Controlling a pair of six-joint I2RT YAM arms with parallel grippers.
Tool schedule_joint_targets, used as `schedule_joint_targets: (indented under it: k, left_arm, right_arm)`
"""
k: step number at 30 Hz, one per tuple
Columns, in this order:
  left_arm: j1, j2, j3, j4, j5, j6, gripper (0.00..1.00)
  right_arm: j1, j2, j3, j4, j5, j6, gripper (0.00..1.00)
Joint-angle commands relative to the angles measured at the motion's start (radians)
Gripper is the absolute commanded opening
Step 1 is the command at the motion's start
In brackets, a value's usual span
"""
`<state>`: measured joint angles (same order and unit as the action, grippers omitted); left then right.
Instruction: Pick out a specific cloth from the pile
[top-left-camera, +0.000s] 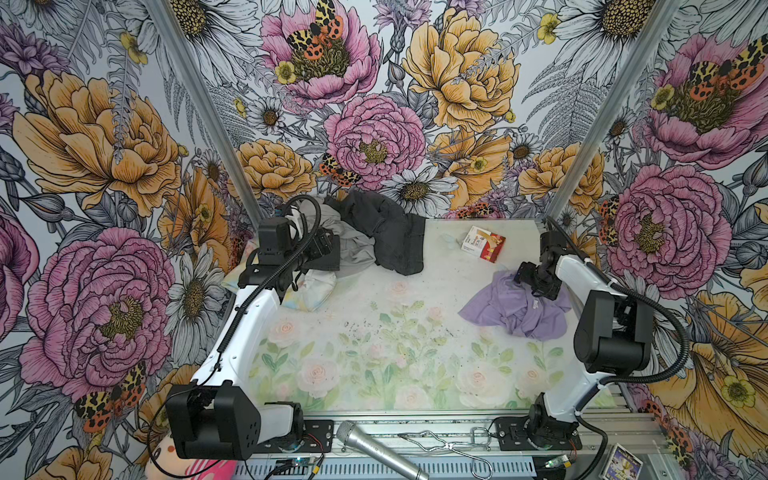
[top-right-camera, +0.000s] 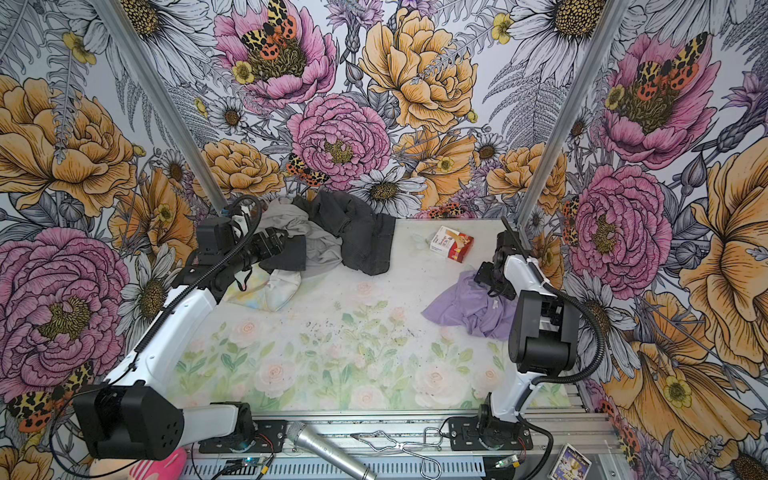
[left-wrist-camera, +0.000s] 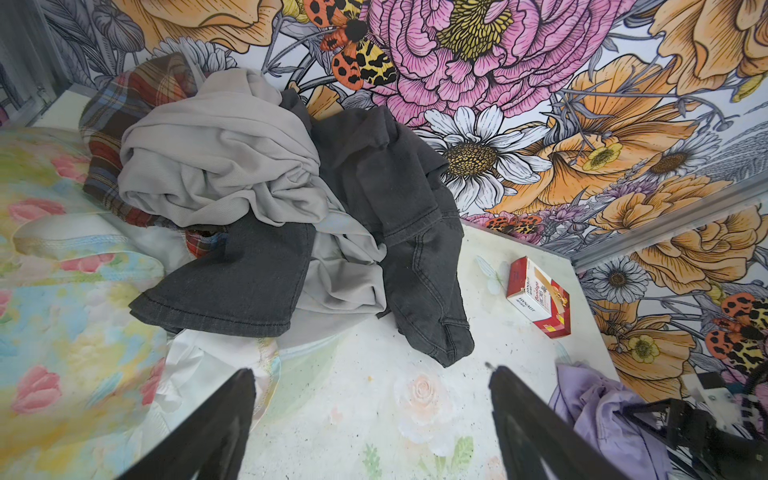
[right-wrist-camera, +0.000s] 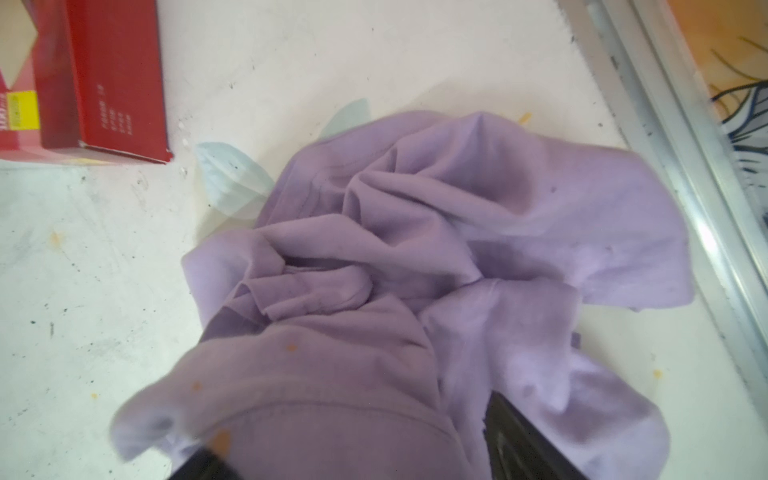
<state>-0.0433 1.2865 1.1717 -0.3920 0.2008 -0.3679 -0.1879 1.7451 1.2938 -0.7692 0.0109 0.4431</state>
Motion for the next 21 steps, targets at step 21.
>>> schedule_joint_targets:
  k: [21]
  left_arm:
    - [-0.102, -0.009, -0.036, 0.0, -0.246, 0.131, 0.99]
  right_arm:
    - [0.178, -0.364, 0.094, 0.27, 0.122, -0.169, 0.98]
